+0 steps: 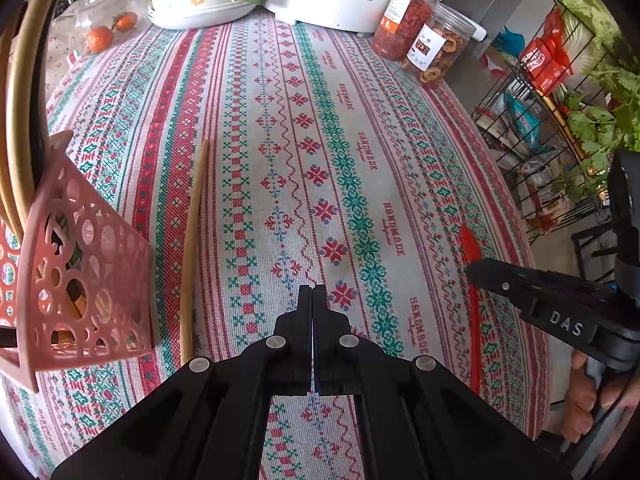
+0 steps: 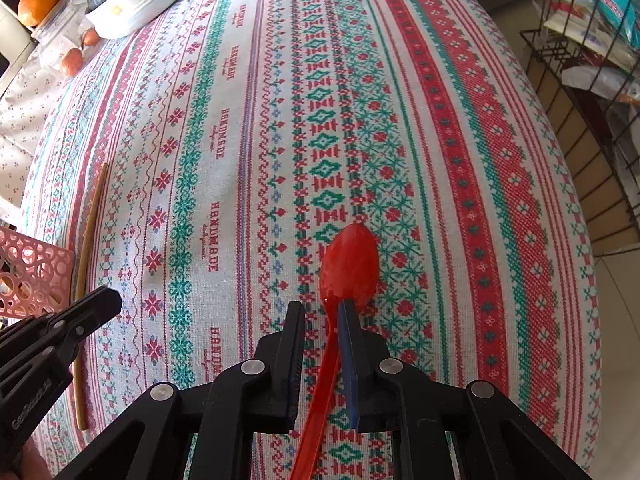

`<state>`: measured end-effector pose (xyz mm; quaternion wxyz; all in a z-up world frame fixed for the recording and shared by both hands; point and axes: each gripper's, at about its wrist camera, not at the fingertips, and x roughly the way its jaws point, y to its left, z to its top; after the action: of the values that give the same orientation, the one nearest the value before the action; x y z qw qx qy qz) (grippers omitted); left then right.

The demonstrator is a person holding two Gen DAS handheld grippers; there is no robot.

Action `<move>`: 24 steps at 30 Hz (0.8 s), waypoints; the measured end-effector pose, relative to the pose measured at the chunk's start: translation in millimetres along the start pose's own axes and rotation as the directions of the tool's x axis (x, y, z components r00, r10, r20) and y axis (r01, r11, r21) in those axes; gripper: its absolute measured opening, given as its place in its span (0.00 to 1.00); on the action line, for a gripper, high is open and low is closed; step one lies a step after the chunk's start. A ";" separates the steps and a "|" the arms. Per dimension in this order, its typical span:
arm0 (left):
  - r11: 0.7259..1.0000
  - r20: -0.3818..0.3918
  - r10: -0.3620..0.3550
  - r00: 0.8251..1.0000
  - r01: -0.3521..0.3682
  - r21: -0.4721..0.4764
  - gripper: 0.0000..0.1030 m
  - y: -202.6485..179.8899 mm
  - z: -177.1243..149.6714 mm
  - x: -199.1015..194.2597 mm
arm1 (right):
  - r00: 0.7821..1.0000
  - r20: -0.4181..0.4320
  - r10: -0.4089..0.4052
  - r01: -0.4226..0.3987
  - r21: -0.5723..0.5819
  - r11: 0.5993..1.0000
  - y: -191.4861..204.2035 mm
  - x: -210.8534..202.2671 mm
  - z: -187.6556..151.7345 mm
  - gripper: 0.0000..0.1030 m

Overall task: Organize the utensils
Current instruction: 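Close the left tool on the wooden chopstick while the right tool holds the red spoon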

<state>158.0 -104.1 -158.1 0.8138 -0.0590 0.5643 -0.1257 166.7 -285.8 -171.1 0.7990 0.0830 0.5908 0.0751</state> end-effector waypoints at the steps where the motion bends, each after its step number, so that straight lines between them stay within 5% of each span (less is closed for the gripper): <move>1: 1.000 0.005 -0.013 1.000 0.013 0.009 0.00 -0.4 -3.1 -5.2 | 1.000 0.001 -0.010 0.010 -0.010 1.000 2.1 0.2 0.2 0.21; 9: 0.995 0.019 0.029 0.999 -0.030 0.094 0.01 -5.2 -13.3 -34.2 | 0.999 0.000 -0.041 0.041 -0.009 0.999 5.7 -3.3 0.2 0.34; 17: 0.987 -0.007 0.060 0.998 -0.058 0.150 0.04 -10.5 -21.7 -32.3 | 0.999 0.002 -0.037 0.037 -0.007 0.999 1.4 -7.7 1.0 0.34; 21: 0.971 0.041 0.169 0.985 -0.173 0.166 0.48 -13.9 -28.6 -26.2 | 0.999 0.000 -0.032 0.032 0.005 0.999 -1.6 -8.3 0.6 0.34; 24: 0.959 0.077 0.215 0.974 -0.225 0.172 0.55 -20.7 -42.0 -28.4 | 1.000 0.005 -0.026 0.026 0.006 1.000 -2.3 -10.8 -0.2 0.34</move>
<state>106.5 -114.3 -142.5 0.8407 0.0740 0.5299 -0.0831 163.4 -290.4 -161.6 0.8013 0.0778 0.5898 0.0627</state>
